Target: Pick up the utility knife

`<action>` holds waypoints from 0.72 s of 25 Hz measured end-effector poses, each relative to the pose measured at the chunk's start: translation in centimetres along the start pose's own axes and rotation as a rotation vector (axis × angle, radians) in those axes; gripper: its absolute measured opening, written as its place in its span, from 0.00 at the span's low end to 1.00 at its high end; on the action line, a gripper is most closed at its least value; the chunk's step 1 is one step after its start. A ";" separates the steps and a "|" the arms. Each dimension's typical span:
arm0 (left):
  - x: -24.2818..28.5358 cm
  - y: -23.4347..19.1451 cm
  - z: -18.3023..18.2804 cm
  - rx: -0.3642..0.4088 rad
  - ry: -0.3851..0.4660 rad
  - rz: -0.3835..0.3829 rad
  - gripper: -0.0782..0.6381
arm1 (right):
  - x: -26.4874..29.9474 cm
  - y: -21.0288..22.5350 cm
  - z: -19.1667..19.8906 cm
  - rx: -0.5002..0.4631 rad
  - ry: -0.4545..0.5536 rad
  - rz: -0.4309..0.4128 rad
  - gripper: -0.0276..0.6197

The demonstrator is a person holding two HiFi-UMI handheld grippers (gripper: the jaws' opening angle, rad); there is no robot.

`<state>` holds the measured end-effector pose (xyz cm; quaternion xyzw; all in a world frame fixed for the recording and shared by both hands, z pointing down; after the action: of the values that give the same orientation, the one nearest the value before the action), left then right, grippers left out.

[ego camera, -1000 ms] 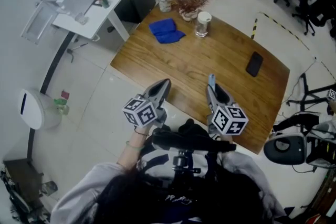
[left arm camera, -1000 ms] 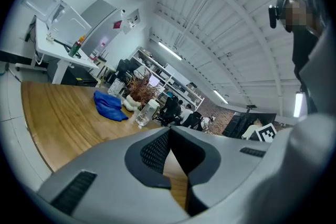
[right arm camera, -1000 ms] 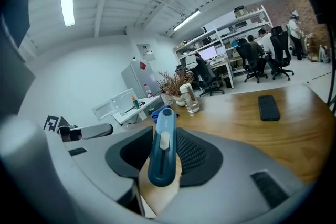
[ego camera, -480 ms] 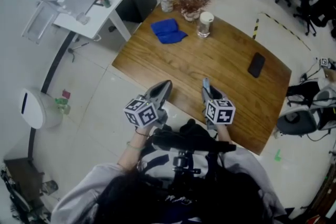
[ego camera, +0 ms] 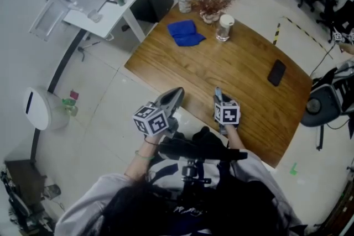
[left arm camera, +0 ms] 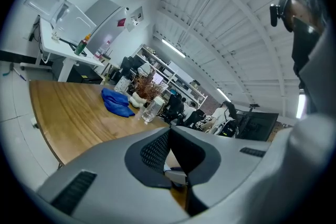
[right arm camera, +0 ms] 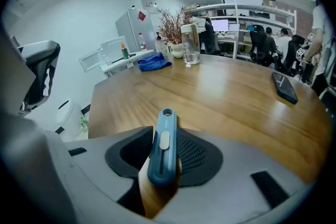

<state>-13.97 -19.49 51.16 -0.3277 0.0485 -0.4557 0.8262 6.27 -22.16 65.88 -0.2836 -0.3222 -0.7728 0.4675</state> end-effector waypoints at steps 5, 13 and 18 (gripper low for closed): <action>-0.1 -0.3 0.0 -0.002 0.000 -0.004 0.12 | 0.4 0.1 0.5 -0.034 -0.006 0.012 0.27; 0.3 0.1 0.1 -0.004 -0.011 0.015 0.12 | -1.7 0.2 -0.8 0.044 0.054 -0.005 0.35; 0.3 0.1 0.3 -0.004 -0.020 0.025 0.12 | -8.2 -1.0 -3.9 0.227 0.288 -0.107 0.35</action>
<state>-13.57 -19.54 51.44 -0.3334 0.0453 -0.4417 0.8317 8.12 -20.31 57.09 -0.0978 -0.3517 -0.7878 0.4961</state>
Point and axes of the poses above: the fingertips, and each gripper's own axes: x forward along the fingers, y to its right, z out of its underside, the point moved 4 cm from there along -x, backward along the fingers, and after that the axes turned 6 degrees about -z, right-handed, at the moved point
